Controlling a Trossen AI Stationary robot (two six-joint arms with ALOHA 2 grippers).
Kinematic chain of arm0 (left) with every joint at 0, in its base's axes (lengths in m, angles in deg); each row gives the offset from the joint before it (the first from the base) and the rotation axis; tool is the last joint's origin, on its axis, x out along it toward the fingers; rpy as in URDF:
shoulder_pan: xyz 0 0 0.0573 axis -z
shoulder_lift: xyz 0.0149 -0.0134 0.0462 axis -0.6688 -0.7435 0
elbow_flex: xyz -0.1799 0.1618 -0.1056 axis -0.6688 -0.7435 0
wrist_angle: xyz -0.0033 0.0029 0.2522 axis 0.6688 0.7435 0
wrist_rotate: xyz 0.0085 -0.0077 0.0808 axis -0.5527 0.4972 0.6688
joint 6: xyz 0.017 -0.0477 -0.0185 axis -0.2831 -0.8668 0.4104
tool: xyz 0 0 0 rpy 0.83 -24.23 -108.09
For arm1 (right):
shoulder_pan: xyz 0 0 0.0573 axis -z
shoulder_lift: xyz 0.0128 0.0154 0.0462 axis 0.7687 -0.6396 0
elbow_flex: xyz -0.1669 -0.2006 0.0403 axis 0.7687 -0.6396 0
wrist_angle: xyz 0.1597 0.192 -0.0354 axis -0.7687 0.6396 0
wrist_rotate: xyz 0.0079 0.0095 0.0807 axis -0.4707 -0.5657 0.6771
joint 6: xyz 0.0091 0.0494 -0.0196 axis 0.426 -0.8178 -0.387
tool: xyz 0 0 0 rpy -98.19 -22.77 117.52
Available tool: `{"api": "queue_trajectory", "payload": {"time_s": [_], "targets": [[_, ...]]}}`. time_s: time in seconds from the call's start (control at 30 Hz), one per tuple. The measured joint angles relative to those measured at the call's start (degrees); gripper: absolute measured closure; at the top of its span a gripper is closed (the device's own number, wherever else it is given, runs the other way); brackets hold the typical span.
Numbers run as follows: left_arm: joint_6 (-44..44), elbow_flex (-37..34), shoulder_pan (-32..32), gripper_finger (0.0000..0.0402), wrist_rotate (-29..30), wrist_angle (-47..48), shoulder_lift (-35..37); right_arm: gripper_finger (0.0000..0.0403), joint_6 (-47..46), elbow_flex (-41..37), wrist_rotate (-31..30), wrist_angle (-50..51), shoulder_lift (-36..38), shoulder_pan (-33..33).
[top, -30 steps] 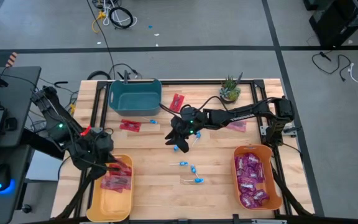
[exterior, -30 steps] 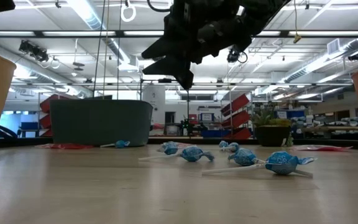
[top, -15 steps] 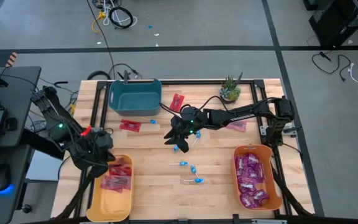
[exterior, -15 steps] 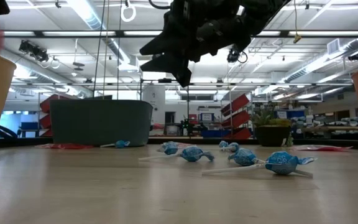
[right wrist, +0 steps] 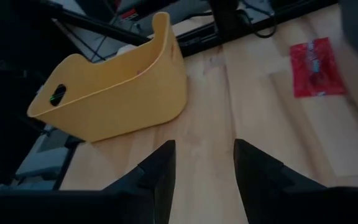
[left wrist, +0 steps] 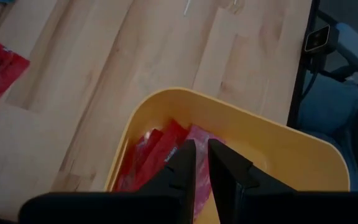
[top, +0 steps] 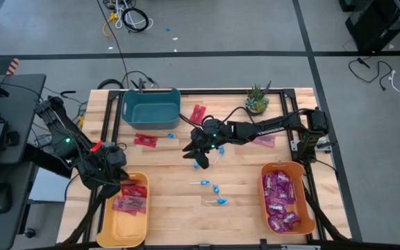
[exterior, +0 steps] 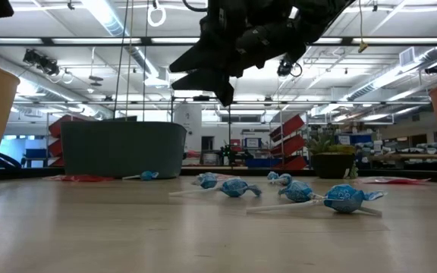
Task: Sort candy
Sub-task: Put the red candy into the yellow bin
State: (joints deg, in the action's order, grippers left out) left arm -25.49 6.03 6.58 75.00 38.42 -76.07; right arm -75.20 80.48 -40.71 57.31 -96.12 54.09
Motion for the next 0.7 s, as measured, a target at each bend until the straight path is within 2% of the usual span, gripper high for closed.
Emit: {"api": "queue_trajectory", "payload": {"time_s": [0.3, 0.5, 0.7], "targets": [[0.66, 0.00, 0.00, 0.0355, 2.67, -0.01, 0.00, 0.0256, -0.01, 0.00, -4.30, 1.15, 0.00, 2.69], [5.48, 0.00, 0.00, 0.0355, 6.09, -0.99, 0.00, 0.0256, 0.27, -0.02, -13.04, 4.05, 0.00, 6.06], [7.68, -0.02, -0.02, 0.0355, 11.38, -1.03, 0.00, 0.0256, 0.23, -0.02, -17.66, 6.56, 0.00, 10.32]]}}
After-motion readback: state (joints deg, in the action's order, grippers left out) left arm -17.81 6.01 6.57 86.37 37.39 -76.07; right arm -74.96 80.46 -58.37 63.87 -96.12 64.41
